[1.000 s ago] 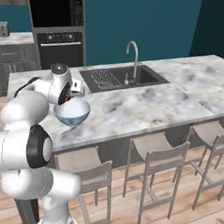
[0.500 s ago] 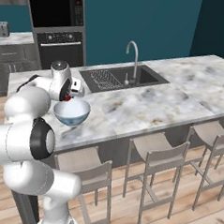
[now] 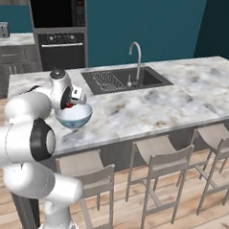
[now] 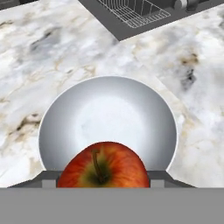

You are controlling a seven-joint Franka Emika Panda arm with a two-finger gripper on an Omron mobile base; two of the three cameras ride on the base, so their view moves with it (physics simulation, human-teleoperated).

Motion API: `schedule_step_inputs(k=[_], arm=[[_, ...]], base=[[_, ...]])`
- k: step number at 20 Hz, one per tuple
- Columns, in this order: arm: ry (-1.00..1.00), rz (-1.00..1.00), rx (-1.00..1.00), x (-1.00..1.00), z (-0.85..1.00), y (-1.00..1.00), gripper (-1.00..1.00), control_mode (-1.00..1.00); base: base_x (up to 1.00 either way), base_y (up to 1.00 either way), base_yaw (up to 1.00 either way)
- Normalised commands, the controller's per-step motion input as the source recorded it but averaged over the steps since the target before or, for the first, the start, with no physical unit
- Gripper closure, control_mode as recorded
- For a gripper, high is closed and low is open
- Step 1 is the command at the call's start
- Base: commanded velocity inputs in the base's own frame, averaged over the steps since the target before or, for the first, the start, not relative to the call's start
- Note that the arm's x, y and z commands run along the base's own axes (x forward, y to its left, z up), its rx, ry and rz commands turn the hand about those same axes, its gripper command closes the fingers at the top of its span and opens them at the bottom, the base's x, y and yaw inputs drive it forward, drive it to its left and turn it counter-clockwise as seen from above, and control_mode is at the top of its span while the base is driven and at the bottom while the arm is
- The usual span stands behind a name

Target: Retrieve the apple and peach from the fridge and place them into the bowl on the dining table.

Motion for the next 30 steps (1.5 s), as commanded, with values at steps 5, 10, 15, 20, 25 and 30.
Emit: schedule_step_inputs(k=[5, 10, 15, 20, 25, 30], arm=[[0.00, -0.07, 0.00, 0.21, -0.18, 0.00, 1.00, -1.00], [0.01, -0.04, 0.00, 0.23, -0.15, 0.00, 1.00, -1.00], [0.05, -0.01, 0.00, 0.20, -0.18, 0.04, 1.00, -1.00], [0.06, 0.00, 0.00, 0.12, -0.17, 0.11, 1.00, -1.00], [0.04, 0.00, 0.00, 0.16, -0.17, 0.12, 1.00, -1.00], [0.01, -0.02, 0.00, 0.23, -0.15, 0.05, 1.00, -1.00]], base=[[0.00, 0.00, 0.00], [0.00, 0.00, 0.00], [0.00, 0.00, 0.00], [0.00, 0.00, 0.00], [0.00, 0.00, 0.00], [0.00, 0.00, 0.00]])
